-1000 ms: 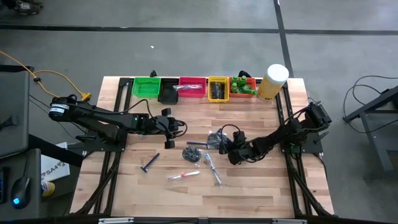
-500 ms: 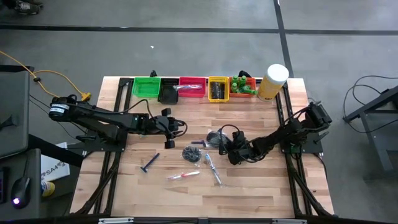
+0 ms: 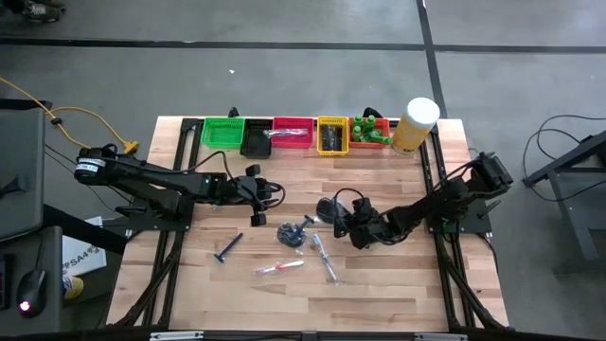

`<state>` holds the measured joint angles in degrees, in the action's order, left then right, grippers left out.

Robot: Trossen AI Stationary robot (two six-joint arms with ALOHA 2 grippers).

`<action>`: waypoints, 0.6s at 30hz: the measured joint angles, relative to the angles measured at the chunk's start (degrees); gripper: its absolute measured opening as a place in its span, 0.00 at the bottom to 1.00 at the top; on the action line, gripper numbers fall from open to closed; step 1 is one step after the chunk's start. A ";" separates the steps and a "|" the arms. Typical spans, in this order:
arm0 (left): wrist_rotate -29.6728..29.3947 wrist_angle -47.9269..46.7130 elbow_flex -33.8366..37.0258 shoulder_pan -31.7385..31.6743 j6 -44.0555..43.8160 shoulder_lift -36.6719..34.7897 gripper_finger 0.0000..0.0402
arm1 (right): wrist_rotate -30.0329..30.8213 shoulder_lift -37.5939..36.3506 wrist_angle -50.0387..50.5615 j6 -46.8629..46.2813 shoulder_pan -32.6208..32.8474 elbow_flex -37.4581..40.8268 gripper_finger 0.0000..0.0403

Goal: Pick & Place Travel size toiletries
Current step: Put the hairbrush into the green basket

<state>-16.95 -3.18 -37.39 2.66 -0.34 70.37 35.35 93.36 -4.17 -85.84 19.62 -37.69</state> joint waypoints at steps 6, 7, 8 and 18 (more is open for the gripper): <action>0.00 0.00 0.00 0.00 -0.09 0.00 0.31 | 0.14 -2.48 0.21 4.82 0.00 -0.01 0.01; 0.00 0.00 0.00 0.00 -0.11 0.00 0.31 | 0.18 -2.84 0.11 6.39 0.03 -0.01 0.01; 0.00 0.02 0.00 0.00 -0.11 0.00 0.31 | 0.22 -3.31 0.12 8.04 0.15 -0.01 0.01; -0.04 13.47 5.55 -0.07 1.31 0.01 0.31 | 5.80 -9.64 2.81 29.60 2.68 -0.01 0.01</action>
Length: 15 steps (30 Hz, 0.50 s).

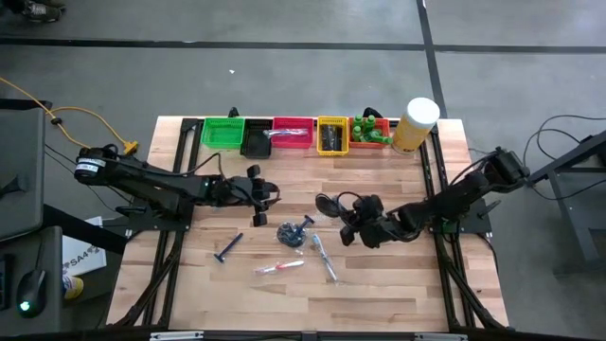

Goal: Pick & Place Travel size toiletries
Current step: Put the hairbrush into the green basket

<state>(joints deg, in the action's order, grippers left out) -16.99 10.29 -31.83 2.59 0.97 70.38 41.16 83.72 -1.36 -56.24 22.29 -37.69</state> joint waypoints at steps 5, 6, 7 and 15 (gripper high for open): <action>8.00 19.97 7.73 -2.85 0.78 0.01 0.31 | 4.94 -2.50 1.48 14.00 1.04 0.00 0.01; 11.53 22.69 8.47 -3.88 -0.11 0.01 0.31 | 5.15 -3.06 1.04 17.10 0.97 0.00 0.01; 14.74 24.92 8.91 -4.86 -1.13 0.01 0.31 | 5.39 -3.51 0.09 20.09 0.83 0.00 0.01; 22.46 27.76 7.38 -7.49 -7.40 0.01 0.34 | 1.93 -3.98 -13.71 44.98 -0.22 -0.02 0.01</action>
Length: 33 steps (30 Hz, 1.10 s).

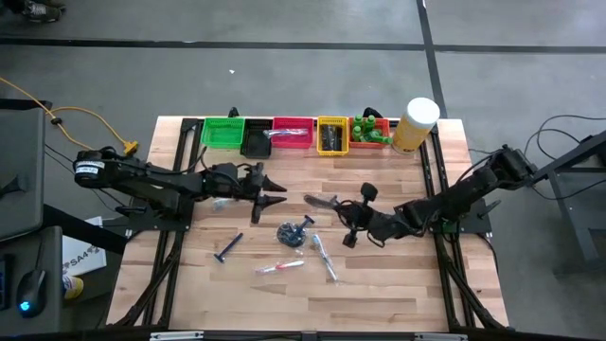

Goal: Pick & Place Travel size toiletries
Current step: Put the hairbrush into the green basket

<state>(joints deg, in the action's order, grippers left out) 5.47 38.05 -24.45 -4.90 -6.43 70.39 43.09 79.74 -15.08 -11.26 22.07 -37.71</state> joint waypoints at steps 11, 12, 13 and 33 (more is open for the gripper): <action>0.00 0.34 -1.89 0.04 -2.82 0.00 0.63 | -9.39 0.17 -11.79 11.93 -4.36 0.00 0.01; -0.26 0.57 -1.89 0.04 -2.89 0.00 0.64 | -10.79 0.57 -13.29 12.52 -4.93 0.00 0.01; -0.30 1.15 -1.89 0.04 -2.89 0.00 0.65 | -11.86 1.15 -14.79 13.22 -5.50 0.00 0.01; -1.56 -1.95 -1.91 0.04 -2.36 0.00 0.65 | -14.34 6.49 -20.44 15.04 -7.87 -0.02 0.01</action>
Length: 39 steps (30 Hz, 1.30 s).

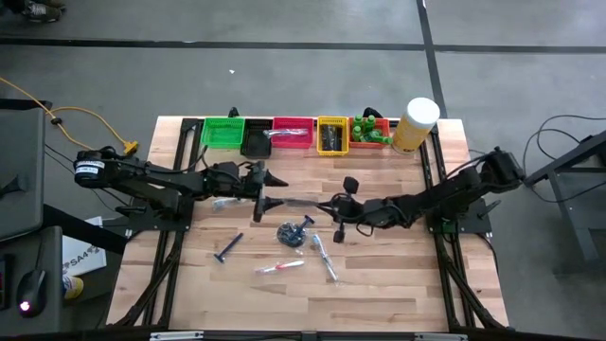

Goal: Pick & Place Travel size toiletries
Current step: Put the hairbrush into the green basket

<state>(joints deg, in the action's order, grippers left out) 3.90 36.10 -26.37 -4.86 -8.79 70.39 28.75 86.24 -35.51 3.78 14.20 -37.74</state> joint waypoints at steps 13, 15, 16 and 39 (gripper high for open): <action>-1.31 -6.04 0.01 0.00 1.57 0.00 0.65 | 3.55 0.00 1.52 -0.46 1.70 0.00 0.01; -1.31 -7.24 0.02 0.00 1.71 0.00 0.65 | 3.77 -0.09 1.53 -0.38 1.70 0.00 0.01; -1.31 -7.12 0.02 0.00 1.78 0.00 0.65 | 3.77 -0.09 1.51 -0.38 1.70 0.00 0.01; 1.68 1.56 0.00 0.02 1.13 0.00 0.60 | -10.07 4.04 -9.86 0.56 -5.83 0.00 0.01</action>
<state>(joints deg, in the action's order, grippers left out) 5.58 37.66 -26.37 -4.84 -7.66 70.39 18.68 90.27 -45.37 4.34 8.37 -37.74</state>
